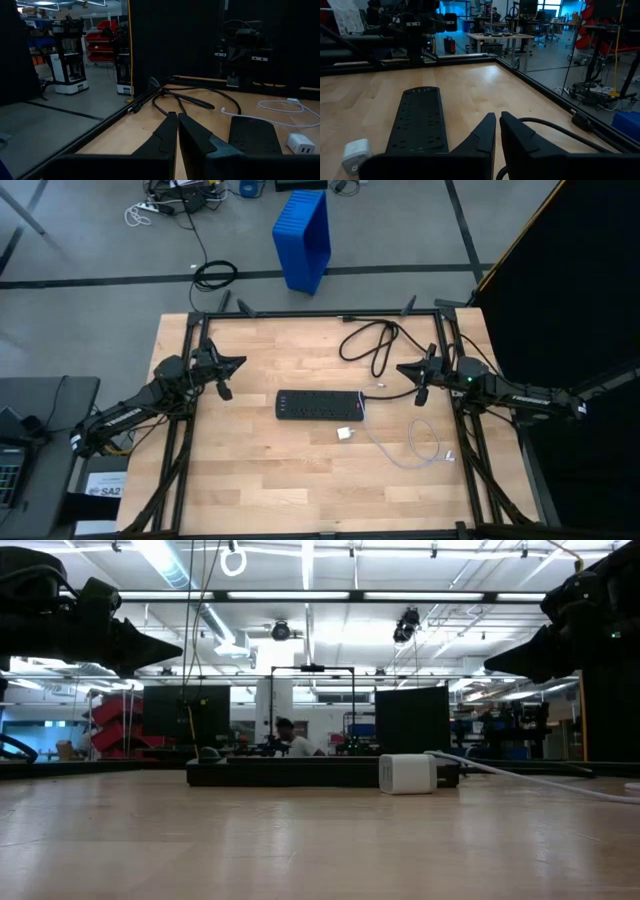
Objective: Insert USB
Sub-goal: Return to Home Position
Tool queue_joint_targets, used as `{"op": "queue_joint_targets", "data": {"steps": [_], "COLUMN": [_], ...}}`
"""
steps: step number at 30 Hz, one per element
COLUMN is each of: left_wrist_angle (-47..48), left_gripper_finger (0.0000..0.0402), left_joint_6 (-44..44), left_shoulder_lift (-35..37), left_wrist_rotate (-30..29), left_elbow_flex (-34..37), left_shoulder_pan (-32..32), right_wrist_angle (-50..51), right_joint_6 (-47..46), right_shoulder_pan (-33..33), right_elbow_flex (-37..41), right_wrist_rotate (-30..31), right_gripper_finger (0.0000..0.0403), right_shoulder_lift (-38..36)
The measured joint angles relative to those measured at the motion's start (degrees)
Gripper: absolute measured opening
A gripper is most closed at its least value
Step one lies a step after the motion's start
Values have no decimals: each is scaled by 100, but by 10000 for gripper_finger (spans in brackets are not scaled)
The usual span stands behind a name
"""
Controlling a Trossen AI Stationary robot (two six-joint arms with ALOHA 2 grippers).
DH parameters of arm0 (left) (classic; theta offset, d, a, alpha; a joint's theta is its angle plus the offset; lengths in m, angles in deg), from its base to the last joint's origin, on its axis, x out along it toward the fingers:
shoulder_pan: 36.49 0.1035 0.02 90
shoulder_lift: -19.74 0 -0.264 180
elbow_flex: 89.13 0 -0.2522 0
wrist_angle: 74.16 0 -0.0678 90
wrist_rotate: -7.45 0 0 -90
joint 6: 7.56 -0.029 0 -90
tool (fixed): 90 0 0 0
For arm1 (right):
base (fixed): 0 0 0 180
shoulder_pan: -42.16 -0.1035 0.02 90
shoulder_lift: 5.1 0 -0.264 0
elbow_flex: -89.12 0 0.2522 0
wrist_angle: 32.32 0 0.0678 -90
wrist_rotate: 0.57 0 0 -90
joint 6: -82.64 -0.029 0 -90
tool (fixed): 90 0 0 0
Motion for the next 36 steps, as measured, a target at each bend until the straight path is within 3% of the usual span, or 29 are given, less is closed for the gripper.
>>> {"op": "queue_joint_targets", "data": {"steps": [36], "left_wrist_angle": [-2], "left_gripper_finger": [0], "left_joint_6": [2], "left_shoulder_lift": [0], "left_wrist_rotate": [-1], "left_elbow_flex": [0], "left_shoulder_pan": [-2], "right_wrist_angle": [-2], "right_joint_6": [2], "right_shoulder_pan": [2], "right_elbow_flex": [0], "right_wrist_rotate": [1], "right_gripper_finger": [1], "right_shoulder_lift": [0]}}
